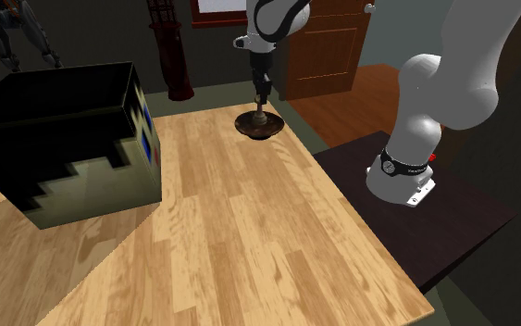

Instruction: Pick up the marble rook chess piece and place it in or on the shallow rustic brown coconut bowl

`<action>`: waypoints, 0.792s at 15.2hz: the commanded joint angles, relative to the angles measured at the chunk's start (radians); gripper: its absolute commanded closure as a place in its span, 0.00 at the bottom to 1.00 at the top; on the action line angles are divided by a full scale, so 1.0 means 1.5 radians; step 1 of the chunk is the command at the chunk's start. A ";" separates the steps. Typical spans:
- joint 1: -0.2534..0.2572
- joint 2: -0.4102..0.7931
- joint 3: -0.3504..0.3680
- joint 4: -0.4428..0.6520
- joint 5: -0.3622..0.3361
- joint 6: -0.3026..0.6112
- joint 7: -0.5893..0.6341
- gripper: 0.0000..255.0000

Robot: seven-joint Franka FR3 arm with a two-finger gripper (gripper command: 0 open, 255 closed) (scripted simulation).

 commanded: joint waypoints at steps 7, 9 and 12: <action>0.000 0.000 0.000 0.000 0.000 0.000 0.000 0.00; 0.000 0.000 0.000 0.000 0.000 0.000 0.000 0.00; -0.001 -0.046 0.006 0.031 -0.028 -0.070 0.021 0.00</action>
